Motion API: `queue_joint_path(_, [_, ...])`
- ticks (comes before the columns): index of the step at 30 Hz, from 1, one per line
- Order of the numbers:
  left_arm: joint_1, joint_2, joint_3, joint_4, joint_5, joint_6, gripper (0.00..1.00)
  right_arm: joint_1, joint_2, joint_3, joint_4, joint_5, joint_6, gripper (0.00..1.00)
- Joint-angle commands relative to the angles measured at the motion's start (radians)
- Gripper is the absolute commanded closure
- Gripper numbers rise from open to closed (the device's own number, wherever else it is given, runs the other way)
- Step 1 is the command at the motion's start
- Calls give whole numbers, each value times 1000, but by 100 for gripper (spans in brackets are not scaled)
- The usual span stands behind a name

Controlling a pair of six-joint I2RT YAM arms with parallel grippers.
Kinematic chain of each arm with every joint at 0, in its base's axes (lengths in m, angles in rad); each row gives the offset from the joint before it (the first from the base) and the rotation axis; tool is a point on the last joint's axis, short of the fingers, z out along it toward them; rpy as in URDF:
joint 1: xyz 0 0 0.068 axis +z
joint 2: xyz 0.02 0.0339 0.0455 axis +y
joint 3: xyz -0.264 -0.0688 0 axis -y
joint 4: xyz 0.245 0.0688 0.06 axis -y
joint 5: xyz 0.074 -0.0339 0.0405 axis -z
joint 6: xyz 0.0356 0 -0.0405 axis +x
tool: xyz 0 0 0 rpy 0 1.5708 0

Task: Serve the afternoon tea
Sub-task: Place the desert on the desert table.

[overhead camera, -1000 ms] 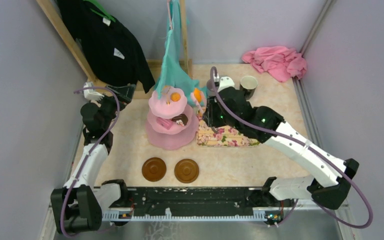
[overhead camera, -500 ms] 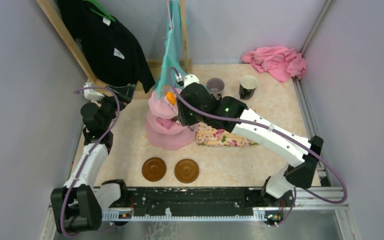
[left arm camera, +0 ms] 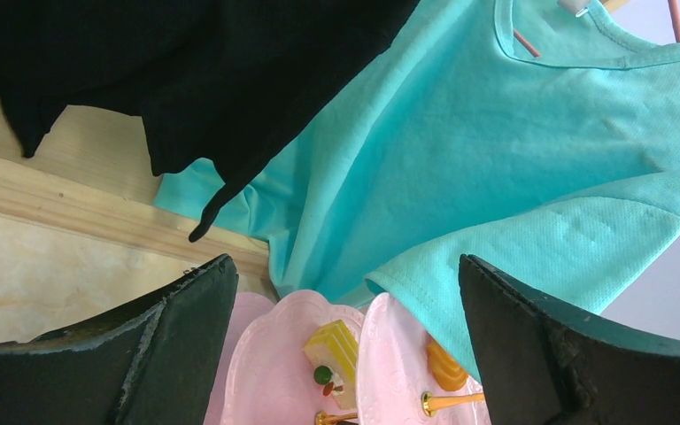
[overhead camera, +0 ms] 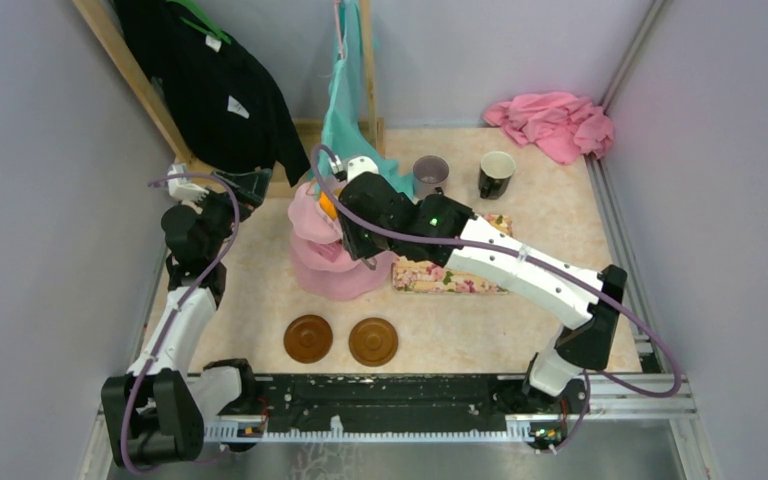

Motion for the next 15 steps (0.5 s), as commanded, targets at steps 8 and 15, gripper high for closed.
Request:
queue_joint_path(8, [9, -1, 5, 36, 25, -9, 1, 27, -48, 14, 29, 41, 5, 100])
queue_joint_path(15, [9, -1, 6, 36, 26, -9, 1, 39, -51, 12, 23, 44, 9, 100])
